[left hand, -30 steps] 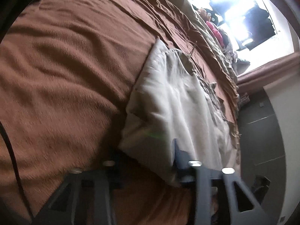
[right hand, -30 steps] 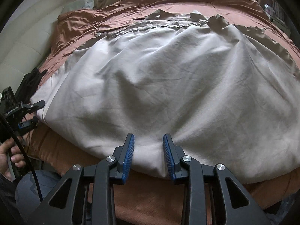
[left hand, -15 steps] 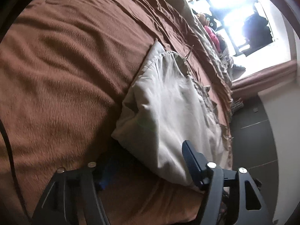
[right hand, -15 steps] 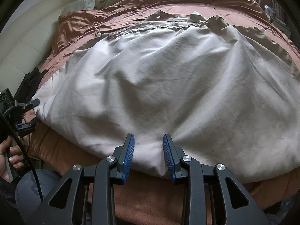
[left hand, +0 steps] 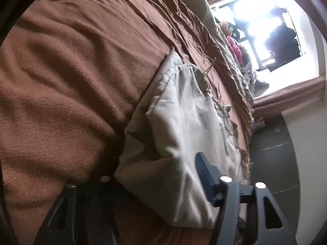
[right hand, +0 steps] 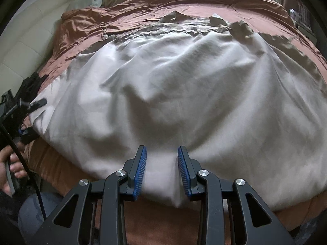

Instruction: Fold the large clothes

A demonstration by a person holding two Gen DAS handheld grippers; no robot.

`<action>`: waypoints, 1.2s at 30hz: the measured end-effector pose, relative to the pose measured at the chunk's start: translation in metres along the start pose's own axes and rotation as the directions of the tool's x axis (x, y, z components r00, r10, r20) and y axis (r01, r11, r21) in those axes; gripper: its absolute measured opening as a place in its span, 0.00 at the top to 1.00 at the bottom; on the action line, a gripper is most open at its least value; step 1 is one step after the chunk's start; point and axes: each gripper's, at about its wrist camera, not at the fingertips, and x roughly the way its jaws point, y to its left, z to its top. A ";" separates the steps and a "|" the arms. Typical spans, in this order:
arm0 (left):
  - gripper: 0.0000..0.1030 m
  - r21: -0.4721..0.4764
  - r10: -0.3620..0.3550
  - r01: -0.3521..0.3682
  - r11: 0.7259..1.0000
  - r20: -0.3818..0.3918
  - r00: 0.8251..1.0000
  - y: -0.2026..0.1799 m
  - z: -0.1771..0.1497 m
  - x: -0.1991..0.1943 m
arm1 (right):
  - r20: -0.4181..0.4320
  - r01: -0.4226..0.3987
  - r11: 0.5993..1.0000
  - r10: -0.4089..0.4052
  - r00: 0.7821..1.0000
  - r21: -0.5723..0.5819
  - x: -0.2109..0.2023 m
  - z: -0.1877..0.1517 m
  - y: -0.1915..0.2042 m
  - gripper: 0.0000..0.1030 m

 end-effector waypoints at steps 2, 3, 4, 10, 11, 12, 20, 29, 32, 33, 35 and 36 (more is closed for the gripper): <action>0.57 -0.005 0.009 -0.009 1.000 0.004 1.000 0.005 -0.001 -0.002 | -0.012 0.013 1.000 -0.013 1.000 0.000 0.008 0.011 0.000 0.72; 0.59 -0.010 0.007 -0.007 1.000 0.006 1.000 0.006 -0.001 -0.003 | -0.015 0.019 1.000 -0.019 1.000 0.000 0.011 0.016 0.000 0.72; 0.60 -0.016 0.003 -0.003 1.000 0.008 1.000 0.007 -0.001 -0.004 | -0.019 0.026 1.000 -0.026 0.999 0.003 0.016 0.022 0.000 0.72; 0.60 -0.020 -0.012 0.012 1.000 0.033 0.999 0.003 -0.001 -0.011 | -0.030 0.029 0.998 -0.027 0.999 0.047 0.039 0.057 -0.007 0.72; 0.60 -0.023 -0.015 0.016 1.000 0.036 0.999 0.003 -0.001 -0.011 | -0.031 0.027 0.998 -0.025 0.999 0.055 0.042 0.063 -0.009 0.72; 0.60 -0.028 -0.019 0.020 0.999 0.038 0.999 0.004 -0.001 -0.012 | -0.031 0.025 0.998 -0.023 0.999 0.064 0.046 0.069 -0.012 0.72; 0.60 -0.058 -0.018 0.022 0.998 0.062 0.998 0.000 0.000 -0.019 | -0.011 0.019 0.994 -0.018 1.000 0.112 0.074 0.108 -0.027 0.77; 0.60 -0.070 0.040 -0.037 0.997 0.047 0.998 0.003 0.001 -0.011 | 0.016 0.029 0.987 -0.032 0.999 0.159 0.099 0.141 -0.042 0.89; 0.60 -0.072 0.059 -0.056 0.996 0.042 0.997 0.006 0.002 -0.005 | 0.025 0.030 0.985 -0.035 0.999 0.169 0.108 0.151 -0.045 0.89; 0.60 -0.074 0.061 -0.058 0.996 0.039 0.997 0.006 0.002 -0.004 | 0.026 0.035 0.985 -0.040 0.999 0.167 0.112 0.155 -0.045 0.89; 0.59 -0.085 0.058 -0.055 0.995 0.038 0.998 0.009 0.004 -0.002 | 0.028 0.040 0.985 -0.045 0.999 0.167 0.117 0.159 -0.045 0.89; 0.58 -0.088 0.058 -0.054 0.995 0.039 0.998 0.009 0.004 -0.001 | 0.030 0.041 0.986 -0.046 0.998 0.164 0.120 0.161 -0.046 0.90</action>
